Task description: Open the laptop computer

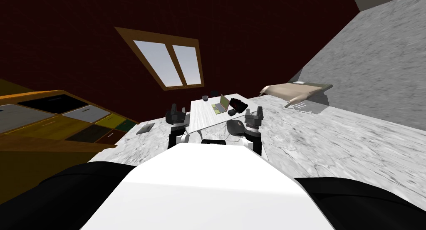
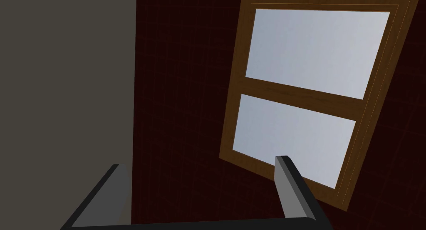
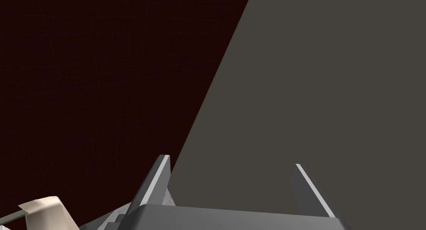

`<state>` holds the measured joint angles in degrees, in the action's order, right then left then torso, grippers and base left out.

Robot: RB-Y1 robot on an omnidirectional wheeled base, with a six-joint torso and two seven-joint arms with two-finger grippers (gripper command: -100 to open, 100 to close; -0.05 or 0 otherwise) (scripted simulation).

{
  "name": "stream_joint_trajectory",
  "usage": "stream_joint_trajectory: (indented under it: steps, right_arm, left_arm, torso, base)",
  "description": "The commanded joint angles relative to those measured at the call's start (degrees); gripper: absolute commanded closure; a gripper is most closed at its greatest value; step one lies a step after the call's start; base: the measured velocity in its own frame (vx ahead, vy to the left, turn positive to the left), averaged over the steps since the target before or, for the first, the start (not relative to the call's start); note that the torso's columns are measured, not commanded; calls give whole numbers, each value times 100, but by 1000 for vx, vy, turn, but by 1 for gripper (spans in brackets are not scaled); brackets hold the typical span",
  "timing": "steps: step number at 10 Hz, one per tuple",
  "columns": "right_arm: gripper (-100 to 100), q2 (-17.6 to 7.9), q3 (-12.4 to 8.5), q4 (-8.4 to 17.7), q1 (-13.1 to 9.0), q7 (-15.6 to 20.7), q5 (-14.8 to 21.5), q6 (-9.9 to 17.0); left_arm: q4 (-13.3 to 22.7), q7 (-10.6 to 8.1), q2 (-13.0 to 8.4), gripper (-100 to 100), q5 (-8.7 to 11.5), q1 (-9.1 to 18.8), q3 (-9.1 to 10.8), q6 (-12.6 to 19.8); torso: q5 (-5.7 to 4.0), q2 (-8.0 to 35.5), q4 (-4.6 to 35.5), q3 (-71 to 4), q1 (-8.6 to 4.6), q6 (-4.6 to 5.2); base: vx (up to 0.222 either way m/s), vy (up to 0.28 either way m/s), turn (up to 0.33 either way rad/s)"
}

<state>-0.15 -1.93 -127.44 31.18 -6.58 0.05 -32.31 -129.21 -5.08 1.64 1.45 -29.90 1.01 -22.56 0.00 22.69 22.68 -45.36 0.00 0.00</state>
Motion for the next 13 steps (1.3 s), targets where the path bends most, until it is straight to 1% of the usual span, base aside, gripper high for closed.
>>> stream_joint_trajectory:
  steps: [1, 3, 4, 5, 6, 9, 10, 11, 12, 13]
  right_arm:
    - [0, 0, 0, 0, 0, 0, 0, 0]
    - [0, 0, 0, 0, 0, 0, 0, 0]
    - [-100, -267, -76, 110, -156, -31, -149, 139]
    - [-100, -391, -127, 186, -259, -54, -250, 233]
    - [-100, -517, -189, 281, -386, -83, -374, 349]
    - [-100, -893, -439, 679, -849, -212, -874, 818]
    - [-100, -893, -439, 679, -890, -212, -882, 827]
    - [-100, -1018, -540, 849, -1095, -269, -1092, 1025]
    - [-100, -1144, -649, 1038, -1290, -333, -1271, 1166]
    - [-100, -1144, -649, 1038, -1314, -333, -1321, 1241]
  left_arm:
    - [0, 0, 0, 0, 0, 0, 0, 0]
    - [0, 0, 0, 0, 0, 0, 0, 0]
    - [0, 0, 0, 0, 0, 0, 0, 0]
    - [2, 0, 0, 0, 0, 0, 0, 0]
    - [2, 0, 1, 0, 0, 0, -1, 1]
    - [3, 0, 1, 0, 0, 0, -1, 1]
    - [3, 0, 1, 0, 0, 0, -1, 1]
    - [3, 0, 1, 0, 0, 0, -1, 1]
    - [3, 0, 0, 0, 0, 0, 0, 1]
    - [3, 0, 0, 0, 0, 0, -1, 1]
  torso:
    - [0, 424, 423, -845, 0, 0]
    - [0, 1270, 1269, -2537, 0, 0]
    - [0, 1693, 1692, -3383, 0, 0]
    - [1, 1889, 1881, -3776, 5, 0]
    - [3, 1945, 1938, -3885, 11, 0]
    - [1, 1963, 1961, -3918, 3, 0]
    - [1, 1960, 1960, -3920, 3, 0]
    - [-1, 1955, 1959, -3923, -5, 0]
    - [-2, 1953, 1958, -3925, -8, 0]
    - [-1, 1959, 1960, -3922, -2, 0]
  base:
    - [0, 0, 0]
    - [0, 0, 0]
    - [-7, 22, -4]
    - [-28, 45, -3]
    - [-36, 47, 0]
    - [-44, 58, 8]
    - [-29, 41, 3]
    - [-24, 31, 12]
    - [-37, 41, 28]
    - [-27, 32, 7]
